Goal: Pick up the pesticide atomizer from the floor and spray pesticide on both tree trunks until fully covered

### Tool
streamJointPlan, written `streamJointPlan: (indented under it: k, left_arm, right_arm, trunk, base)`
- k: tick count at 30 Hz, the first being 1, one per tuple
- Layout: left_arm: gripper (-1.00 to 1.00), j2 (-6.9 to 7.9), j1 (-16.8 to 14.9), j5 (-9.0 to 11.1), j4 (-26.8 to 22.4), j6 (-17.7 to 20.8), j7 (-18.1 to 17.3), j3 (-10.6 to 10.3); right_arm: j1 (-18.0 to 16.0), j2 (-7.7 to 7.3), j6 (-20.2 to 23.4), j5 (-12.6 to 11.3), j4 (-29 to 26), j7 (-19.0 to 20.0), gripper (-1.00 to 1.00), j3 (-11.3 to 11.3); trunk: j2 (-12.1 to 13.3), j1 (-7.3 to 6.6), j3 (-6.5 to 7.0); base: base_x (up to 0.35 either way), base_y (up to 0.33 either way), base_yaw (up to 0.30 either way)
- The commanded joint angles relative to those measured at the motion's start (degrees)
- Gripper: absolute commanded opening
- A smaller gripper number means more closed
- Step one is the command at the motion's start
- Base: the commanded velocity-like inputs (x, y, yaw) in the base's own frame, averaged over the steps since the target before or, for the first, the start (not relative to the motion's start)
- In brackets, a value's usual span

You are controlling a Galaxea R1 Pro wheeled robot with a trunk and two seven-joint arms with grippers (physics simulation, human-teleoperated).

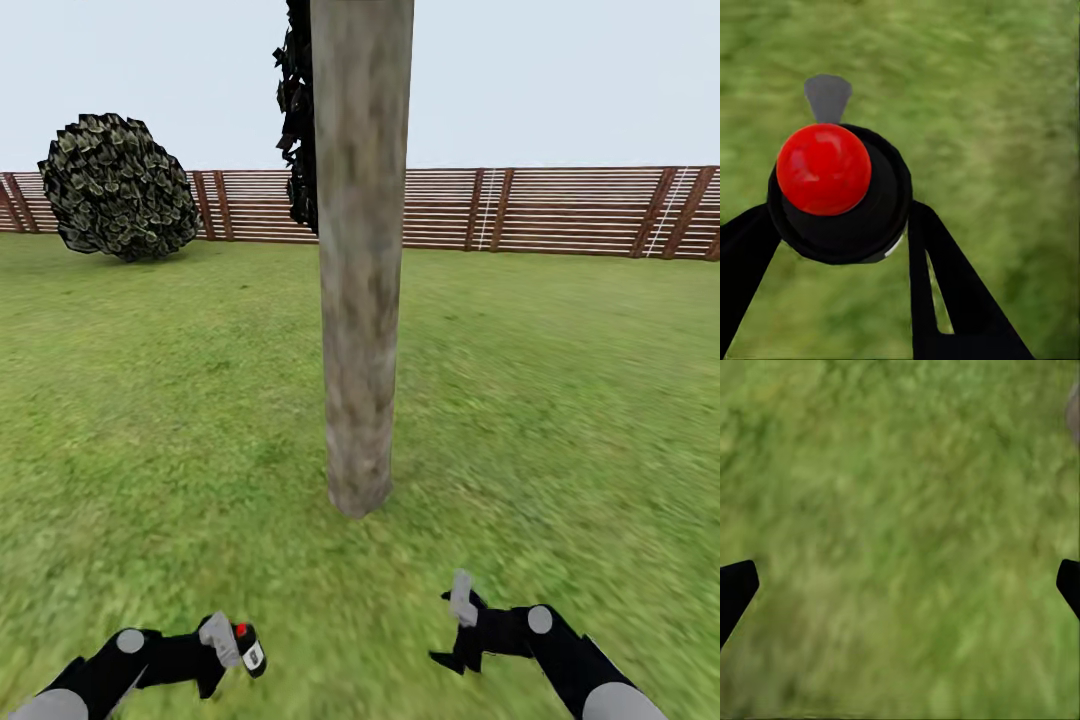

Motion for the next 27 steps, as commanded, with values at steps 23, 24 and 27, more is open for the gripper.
streamJointPlan:
  k: [23,24,27]
  left_arm:
    - [-1.0,-3.24,-6.01,-13.98,-8.58,9.47,-18.09,-2.48]
    - [-1.0,-3.74,-5.99,-15.17,-8.59,9.6,-18.08,-2.94]
    - [-1.0,-4.49,-5.94,-16.14,-8.6,9.64,-18.08,-3.32]
  right_arm:
    - [-2.43,6.09,1.15,6.48,-6.23,13.04,1.0,-0.42]
    - [-2.43,7.53,2.59,6.61,-6.28,13.04,1.0,-0.38]
    - [-2.43,9.28,5.93,6.64,-6.78,12.89,1.0,-0.4]
  trunk:
    - [-0.02,-0.01,-0.07]
    - [-0.02,-0.01,-0.07]
    - [-0.02,-0.01,-0.07]
  base:
    - [0.0,0.0,0.0]
    - [0.0,0.0,0.0]
    - [0.0,0.0,0.0]
